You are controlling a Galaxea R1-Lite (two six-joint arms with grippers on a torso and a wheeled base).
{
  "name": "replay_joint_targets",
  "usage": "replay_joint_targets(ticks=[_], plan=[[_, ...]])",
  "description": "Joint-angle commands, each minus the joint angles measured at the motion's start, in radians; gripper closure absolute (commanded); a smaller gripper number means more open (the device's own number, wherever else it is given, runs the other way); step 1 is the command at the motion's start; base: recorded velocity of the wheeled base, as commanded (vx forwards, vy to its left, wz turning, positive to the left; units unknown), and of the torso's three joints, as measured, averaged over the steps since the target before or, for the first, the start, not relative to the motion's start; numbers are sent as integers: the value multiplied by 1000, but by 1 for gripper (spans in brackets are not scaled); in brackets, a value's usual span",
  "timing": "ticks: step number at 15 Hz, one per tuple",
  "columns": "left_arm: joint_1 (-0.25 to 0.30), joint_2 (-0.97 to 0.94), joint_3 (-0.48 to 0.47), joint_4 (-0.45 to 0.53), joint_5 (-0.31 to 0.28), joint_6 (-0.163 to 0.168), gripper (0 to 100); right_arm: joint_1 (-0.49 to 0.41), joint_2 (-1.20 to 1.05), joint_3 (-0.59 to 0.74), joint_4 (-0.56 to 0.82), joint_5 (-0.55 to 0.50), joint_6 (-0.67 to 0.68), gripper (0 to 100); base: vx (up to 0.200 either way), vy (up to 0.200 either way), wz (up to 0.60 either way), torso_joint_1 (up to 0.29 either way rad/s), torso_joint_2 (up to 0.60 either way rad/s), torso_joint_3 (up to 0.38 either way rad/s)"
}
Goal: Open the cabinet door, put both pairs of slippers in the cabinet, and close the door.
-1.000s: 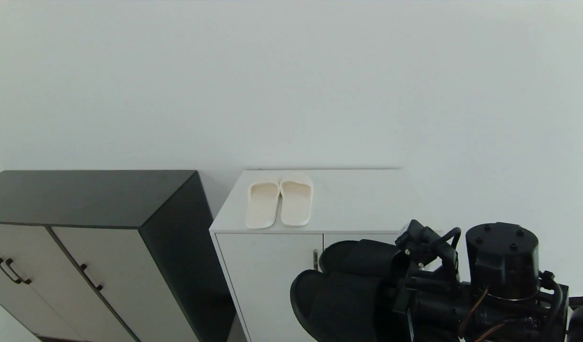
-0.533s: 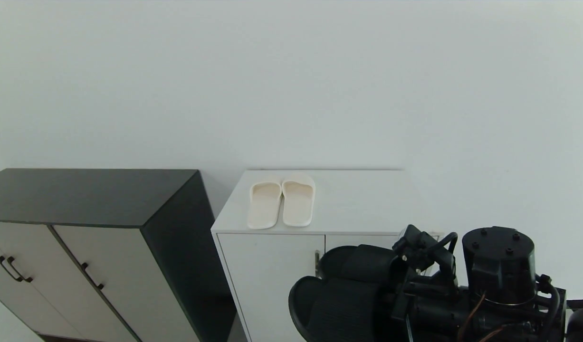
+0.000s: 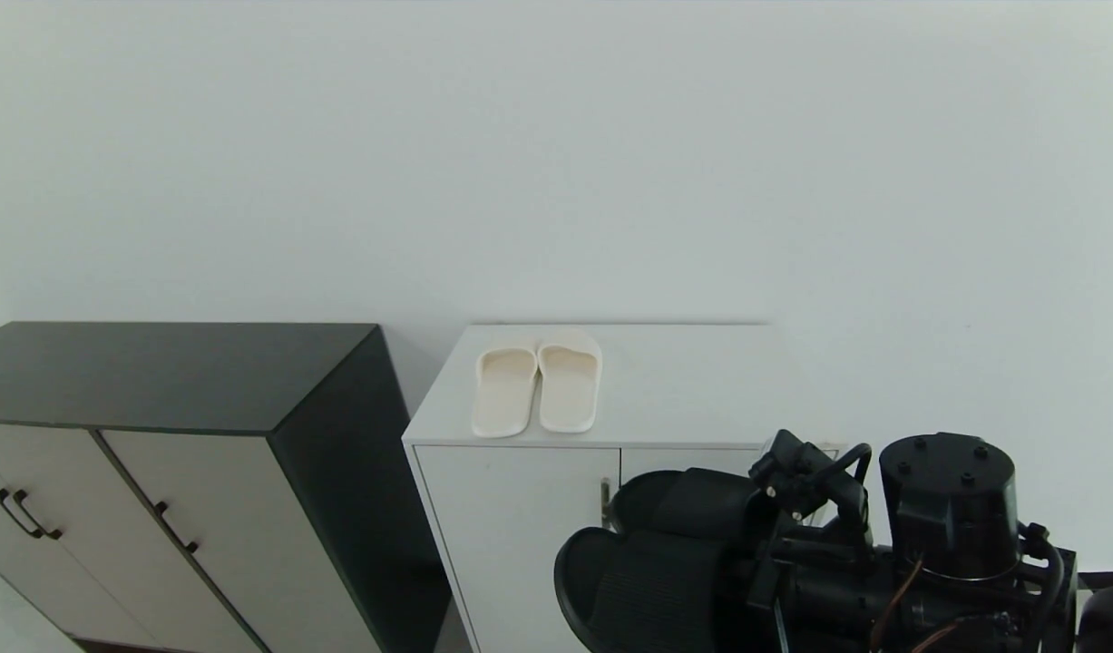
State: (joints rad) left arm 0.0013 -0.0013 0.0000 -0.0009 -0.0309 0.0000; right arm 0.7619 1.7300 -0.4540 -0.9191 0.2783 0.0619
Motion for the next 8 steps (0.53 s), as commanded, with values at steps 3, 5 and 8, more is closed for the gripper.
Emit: replay_joint_targets(ticks=[3,5,8], plan=[[0,1,0,1,0,0,100,0,11,0,0,1,-1,100,0,0,0,-126,260,146],[0,1,0,-1,2,5,100,0,11,0,0,1,-1,100,0,0,0,-154,349,188],[0,1,0,-1,2,3,100,0,17,2,0,1,-1,100,0,0,0,-168,377,206]])
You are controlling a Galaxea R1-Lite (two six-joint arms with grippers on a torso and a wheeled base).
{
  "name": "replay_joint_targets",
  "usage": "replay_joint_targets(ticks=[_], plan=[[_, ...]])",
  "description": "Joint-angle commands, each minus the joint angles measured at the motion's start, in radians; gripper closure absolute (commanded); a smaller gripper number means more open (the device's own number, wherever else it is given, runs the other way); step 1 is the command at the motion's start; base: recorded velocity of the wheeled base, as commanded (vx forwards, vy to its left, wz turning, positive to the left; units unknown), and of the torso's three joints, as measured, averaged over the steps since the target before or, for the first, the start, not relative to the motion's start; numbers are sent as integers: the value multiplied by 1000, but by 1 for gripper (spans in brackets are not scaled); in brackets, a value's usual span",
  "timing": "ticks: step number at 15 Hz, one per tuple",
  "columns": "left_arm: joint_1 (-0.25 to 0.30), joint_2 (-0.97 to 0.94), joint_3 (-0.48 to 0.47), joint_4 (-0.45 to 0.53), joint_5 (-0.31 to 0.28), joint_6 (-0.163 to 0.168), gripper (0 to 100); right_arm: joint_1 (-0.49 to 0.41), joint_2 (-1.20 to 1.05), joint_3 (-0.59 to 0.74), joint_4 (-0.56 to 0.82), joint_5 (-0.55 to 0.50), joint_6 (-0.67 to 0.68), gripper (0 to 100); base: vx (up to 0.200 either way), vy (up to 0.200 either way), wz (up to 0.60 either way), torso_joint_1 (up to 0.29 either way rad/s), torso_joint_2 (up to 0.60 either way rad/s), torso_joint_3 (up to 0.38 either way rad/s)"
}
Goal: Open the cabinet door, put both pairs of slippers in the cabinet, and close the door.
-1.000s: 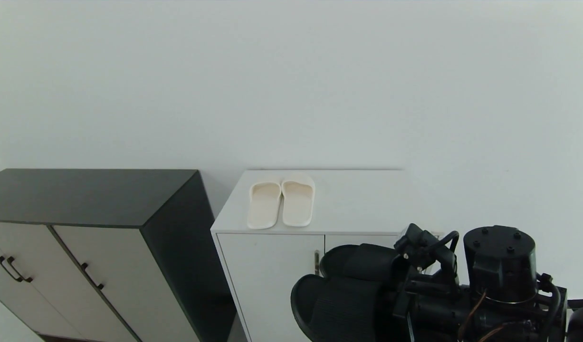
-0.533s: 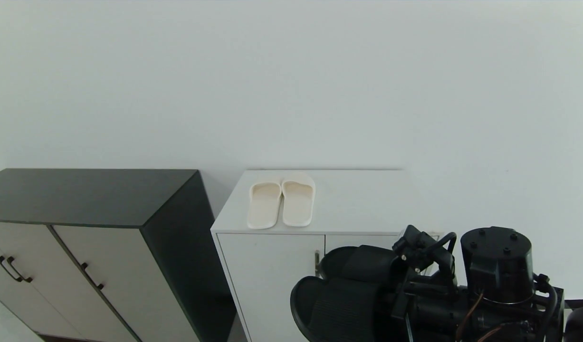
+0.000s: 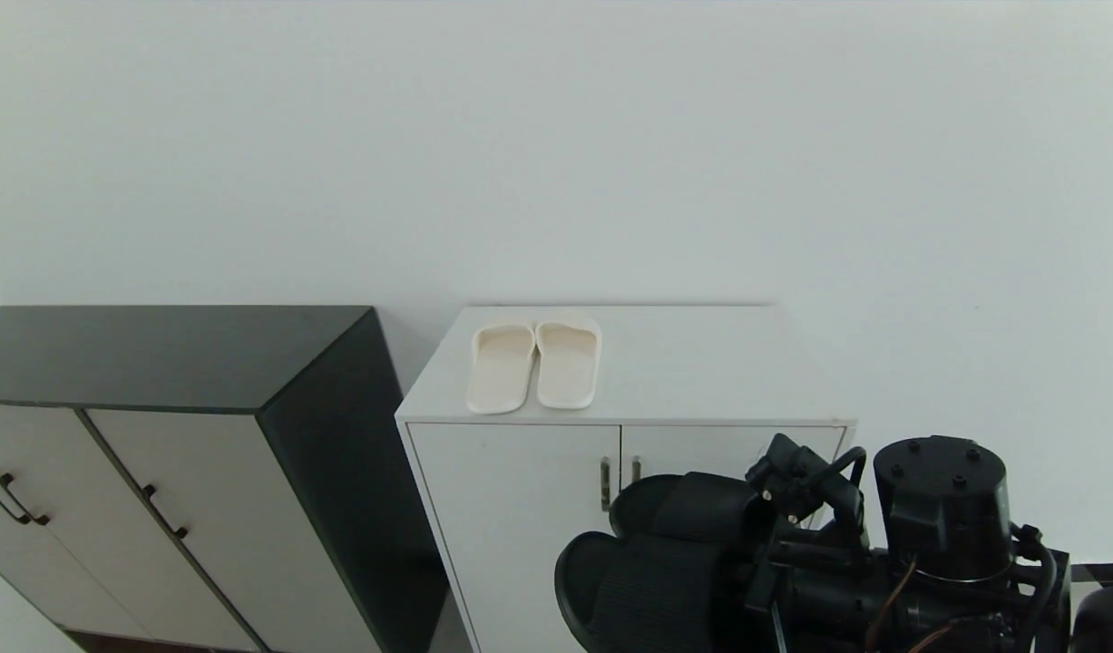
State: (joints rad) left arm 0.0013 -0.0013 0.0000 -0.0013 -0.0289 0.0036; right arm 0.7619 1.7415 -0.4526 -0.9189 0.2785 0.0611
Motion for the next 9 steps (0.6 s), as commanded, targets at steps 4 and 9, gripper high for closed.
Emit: replay_joint_targets(ticks=[4,9], plan=[[0,1,0,0,1,1,100,0,6,2,-1,1,0,100,0,0,0,-194,448,249],[0,1,0,0,1,-2,0,7,4,23,-34,-2,-3,100,0,0,0,-233,548,311]])
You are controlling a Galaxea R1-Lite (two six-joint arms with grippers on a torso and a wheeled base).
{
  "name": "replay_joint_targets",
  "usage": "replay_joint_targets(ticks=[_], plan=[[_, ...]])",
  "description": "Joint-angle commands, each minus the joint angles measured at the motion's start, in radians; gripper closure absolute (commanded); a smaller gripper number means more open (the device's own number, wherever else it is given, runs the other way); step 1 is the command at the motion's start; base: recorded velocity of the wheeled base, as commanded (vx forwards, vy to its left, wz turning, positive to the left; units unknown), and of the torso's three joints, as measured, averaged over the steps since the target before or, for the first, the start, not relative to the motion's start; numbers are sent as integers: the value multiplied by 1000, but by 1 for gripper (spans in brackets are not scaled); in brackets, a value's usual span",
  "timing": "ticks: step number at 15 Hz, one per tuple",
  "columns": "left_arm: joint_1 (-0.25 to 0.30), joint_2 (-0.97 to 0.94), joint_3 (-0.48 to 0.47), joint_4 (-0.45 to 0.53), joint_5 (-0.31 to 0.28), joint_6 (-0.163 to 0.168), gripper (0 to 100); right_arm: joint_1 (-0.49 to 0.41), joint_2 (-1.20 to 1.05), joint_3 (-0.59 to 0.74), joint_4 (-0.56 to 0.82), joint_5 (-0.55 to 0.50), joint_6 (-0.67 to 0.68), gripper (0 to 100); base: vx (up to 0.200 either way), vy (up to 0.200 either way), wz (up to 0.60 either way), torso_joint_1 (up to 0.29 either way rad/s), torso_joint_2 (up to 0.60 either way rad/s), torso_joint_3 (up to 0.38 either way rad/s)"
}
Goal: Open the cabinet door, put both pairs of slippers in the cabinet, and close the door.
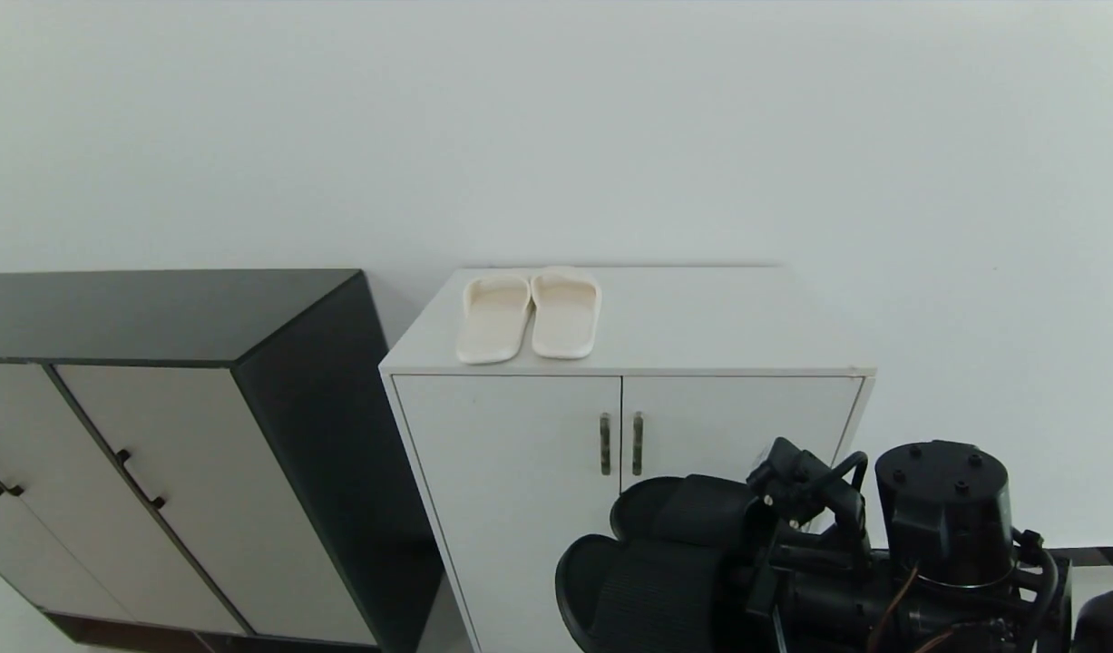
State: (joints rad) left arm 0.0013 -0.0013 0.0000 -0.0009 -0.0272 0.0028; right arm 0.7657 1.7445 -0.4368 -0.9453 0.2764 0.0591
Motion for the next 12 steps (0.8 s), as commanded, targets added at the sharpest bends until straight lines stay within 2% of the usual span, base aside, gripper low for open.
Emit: replay_joint_targets(ticks=[1,6,7,12], plan=[[0,1,0,-1,0,0,0,4,1,13,-23,0,-1,100,0,0,0,-227,530,310],[0,1,0,1,-3,5,0,6,1,24,-27,1,-27,100,0,0,0,-205,523,309],[0,3,0,1,-7,19,0,4,1,26,-26,1,-27,100,0,0,0,-198,510,315],[-1,17,-5,-1,-10,28,0,3,3,33,-27,1,-27,100,0,0,0,-171,491,318]])
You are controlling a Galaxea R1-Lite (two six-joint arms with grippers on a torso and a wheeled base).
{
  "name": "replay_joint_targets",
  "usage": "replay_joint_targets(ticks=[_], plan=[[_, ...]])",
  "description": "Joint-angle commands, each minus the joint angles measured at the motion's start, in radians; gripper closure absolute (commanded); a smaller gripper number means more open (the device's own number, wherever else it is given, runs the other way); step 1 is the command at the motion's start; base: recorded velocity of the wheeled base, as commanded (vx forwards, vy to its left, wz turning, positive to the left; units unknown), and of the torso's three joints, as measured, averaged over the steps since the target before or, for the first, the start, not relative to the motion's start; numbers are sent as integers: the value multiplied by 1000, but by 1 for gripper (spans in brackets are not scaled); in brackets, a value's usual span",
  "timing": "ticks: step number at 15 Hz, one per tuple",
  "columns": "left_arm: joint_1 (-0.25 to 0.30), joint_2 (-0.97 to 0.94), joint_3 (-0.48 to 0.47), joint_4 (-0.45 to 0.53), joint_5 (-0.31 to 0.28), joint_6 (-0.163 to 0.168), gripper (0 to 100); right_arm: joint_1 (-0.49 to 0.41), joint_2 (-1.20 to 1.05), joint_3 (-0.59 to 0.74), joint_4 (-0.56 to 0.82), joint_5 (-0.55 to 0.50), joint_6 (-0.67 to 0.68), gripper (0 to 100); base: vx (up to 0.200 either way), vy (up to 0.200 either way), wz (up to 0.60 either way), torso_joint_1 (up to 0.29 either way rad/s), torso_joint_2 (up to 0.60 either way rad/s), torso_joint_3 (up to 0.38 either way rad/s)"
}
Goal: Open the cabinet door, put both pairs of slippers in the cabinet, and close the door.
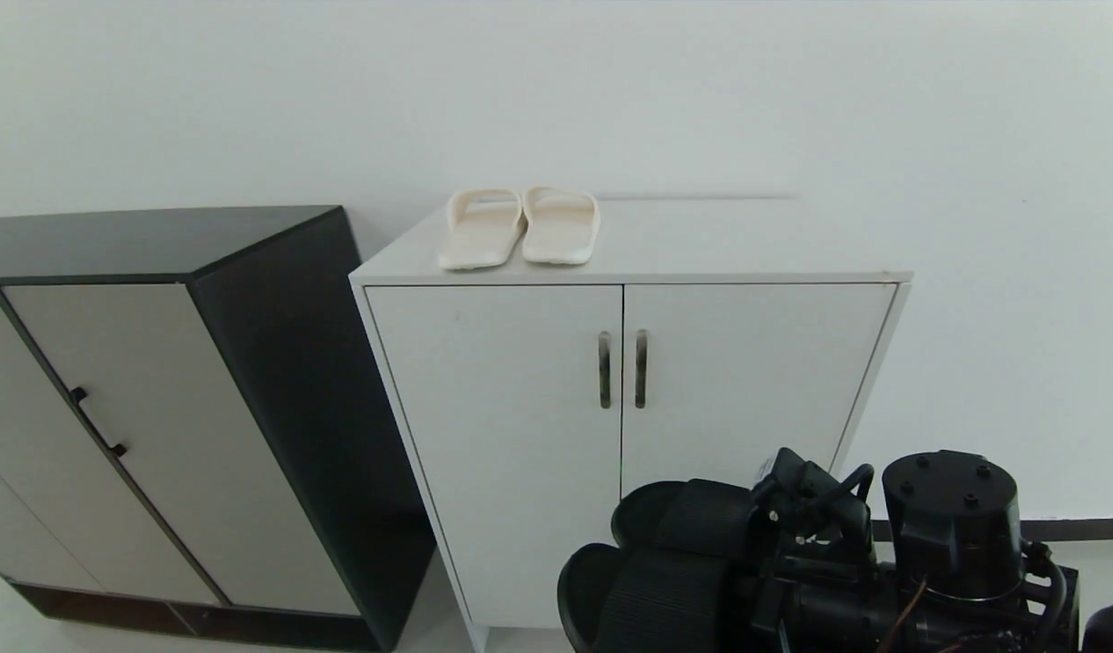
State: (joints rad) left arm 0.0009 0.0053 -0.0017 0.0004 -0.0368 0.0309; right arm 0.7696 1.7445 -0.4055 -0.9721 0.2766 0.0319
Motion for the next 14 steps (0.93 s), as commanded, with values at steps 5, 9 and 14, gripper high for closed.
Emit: replay_joint_targets(ticks=[5,9,14], plan=[[-24,183,-256,1,-109,-92,0,-3,4,1,0,1,0,100,0,0,0,-134,464,326],[-28,565,-297,-140,-305,-74,0,-3,9,-1,0,1,2,100,0,0,0,-94,447,353],[-130,1047,-360,-502,-360,73,0,-3,23,-3,0,0,2,100,0,0,0,-26,286,252]])
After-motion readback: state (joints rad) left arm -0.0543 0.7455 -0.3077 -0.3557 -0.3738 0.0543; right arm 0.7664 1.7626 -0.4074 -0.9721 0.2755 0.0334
